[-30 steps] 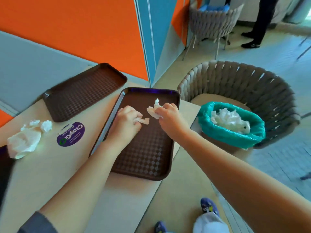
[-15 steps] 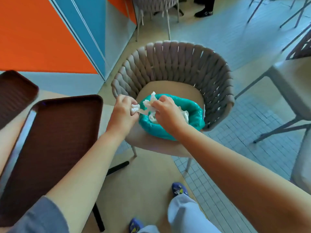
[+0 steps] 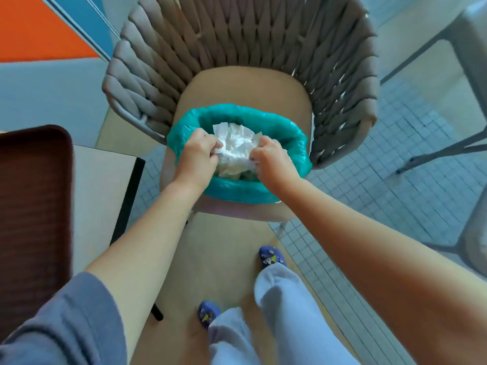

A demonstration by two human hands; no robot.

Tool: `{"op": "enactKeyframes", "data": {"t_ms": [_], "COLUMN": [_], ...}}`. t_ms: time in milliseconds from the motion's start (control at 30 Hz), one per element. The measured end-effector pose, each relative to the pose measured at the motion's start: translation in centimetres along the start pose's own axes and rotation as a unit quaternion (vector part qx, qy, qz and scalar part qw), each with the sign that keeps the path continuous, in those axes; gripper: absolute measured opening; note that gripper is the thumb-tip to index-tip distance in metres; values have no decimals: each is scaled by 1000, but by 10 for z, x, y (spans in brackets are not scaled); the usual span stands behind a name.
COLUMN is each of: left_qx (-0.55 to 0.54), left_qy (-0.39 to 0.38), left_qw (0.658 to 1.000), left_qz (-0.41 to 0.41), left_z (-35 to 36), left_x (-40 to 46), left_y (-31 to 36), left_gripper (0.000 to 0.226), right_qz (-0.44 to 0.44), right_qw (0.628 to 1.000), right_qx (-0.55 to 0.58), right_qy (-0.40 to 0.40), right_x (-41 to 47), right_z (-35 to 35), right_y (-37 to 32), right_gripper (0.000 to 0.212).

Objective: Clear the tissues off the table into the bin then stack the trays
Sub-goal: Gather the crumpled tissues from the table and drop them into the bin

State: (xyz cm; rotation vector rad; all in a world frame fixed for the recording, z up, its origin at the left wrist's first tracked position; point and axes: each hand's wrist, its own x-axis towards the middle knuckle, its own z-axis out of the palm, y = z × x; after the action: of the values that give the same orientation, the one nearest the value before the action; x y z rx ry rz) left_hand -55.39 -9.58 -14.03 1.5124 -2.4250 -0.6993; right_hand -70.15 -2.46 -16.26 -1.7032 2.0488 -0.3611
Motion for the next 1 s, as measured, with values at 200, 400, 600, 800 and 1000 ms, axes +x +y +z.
{"op": "enactKeyframes", "data": {"t_ms": [200,400,600,800,1000], "left_qx": [-6,-46,-34,21,67], "left_qy": [-157,-79,99,212,268], "left_qw": [983,991,993,972,942], "left_qz": [-96,-102,-53,-102,-189], "left_z": [23,-8,-68,-145,-217], "left_x": [13,7,-30,-122,-236], "left_y": [-14,-7,-23,-74,-135], "left_gripper": [39,42,28,18,18], "right_qz": [65,78,-37,-182,-306], "right_qw": [986,994,999,983,952], "right_qx": [-25,-48,-39,-12,-14], "right_qy": [-149,-61,-9,5,-21], "right_x": [21,21,22,-6,-51], "right_z": [17,-4,-16,-5,28], "right_y": [4,-24,-94,-212,-342], "right_gripper": [24,28,30,29,31]}}
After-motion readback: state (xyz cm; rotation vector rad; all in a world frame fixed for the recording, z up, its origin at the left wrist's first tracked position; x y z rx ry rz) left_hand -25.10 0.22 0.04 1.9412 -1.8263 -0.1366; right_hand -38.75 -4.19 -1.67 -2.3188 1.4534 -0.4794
